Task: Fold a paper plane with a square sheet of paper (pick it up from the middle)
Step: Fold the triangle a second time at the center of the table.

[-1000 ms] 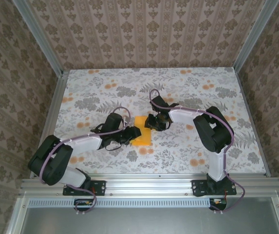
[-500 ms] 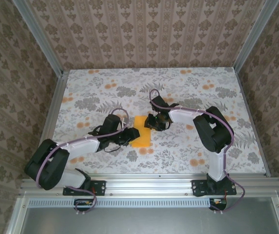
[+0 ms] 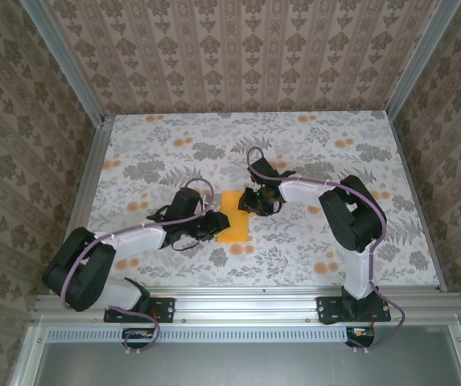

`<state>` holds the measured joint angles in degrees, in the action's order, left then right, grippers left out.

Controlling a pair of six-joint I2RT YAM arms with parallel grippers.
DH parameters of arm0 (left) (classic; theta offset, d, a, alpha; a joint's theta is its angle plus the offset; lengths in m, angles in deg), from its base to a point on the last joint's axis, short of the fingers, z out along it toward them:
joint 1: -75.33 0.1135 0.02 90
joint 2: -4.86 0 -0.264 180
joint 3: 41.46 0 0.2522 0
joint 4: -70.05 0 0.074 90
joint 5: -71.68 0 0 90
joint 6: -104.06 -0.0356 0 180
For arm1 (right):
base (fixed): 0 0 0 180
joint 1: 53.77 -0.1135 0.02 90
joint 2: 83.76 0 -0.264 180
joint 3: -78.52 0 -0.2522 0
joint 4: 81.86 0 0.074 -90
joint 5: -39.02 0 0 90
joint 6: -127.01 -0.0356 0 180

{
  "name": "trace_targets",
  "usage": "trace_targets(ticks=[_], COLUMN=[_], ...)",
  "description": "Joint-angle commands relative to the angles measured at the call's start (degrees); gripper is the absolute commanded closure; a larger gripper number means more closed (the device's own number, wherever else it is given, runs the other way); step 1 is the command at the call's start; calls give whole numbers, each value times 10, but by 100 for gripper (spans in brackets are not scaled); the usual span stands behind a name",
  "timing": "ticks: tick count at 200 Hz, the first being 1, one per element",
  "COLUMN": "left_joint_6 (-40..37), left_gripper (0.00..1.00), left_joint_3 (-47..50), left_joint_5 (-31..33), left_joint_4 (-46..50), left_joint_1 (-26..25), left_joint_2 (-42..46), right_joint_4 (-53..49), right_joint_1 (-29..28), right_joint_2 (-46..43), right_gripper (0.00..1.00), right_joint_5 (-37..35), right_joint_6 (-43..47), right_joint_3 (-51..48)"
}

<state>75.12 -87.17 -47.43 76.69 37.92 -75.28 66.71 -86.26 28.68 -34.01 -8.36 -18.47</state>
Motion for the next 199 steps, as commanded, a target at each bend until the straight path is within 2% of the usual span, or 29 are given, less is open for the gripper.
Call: trace_targets(ticks=[1, 42, 98, 137, 172, 199], left_joint_6=[-21, -41, -63, -65, -65, -58], left_gripper=[77, 87, 89, 89, 85, 70], left_joint_3=[-32, -59, -97, -106, -114, -116], left_joint_5=[30, 66, 99, 100, 93, 73], left_joint_4=[68, 144, 196, 198, 196, 172], left_joint_1=[-2, -8, -25, -28, -30, -32], left_joint_2=[-18, -51, -80, -82, -81, -69], right_joint_4=[-28, -12, 16, 26, 19, 2], right_joint_1=[0, 5, -3, -7, -9, -9], right_joint_2=[15, -33, -73, -49, -24, -6], right_gripper=[68, 71, 75, 79, 81, 81], right_joint_5=[1, 48, 99, 108, 101, 81], right_joint_6=[4, 26, 10, 8, 7, 6], right_joint_3=[-28, -21, -64, -68, -51, -49])
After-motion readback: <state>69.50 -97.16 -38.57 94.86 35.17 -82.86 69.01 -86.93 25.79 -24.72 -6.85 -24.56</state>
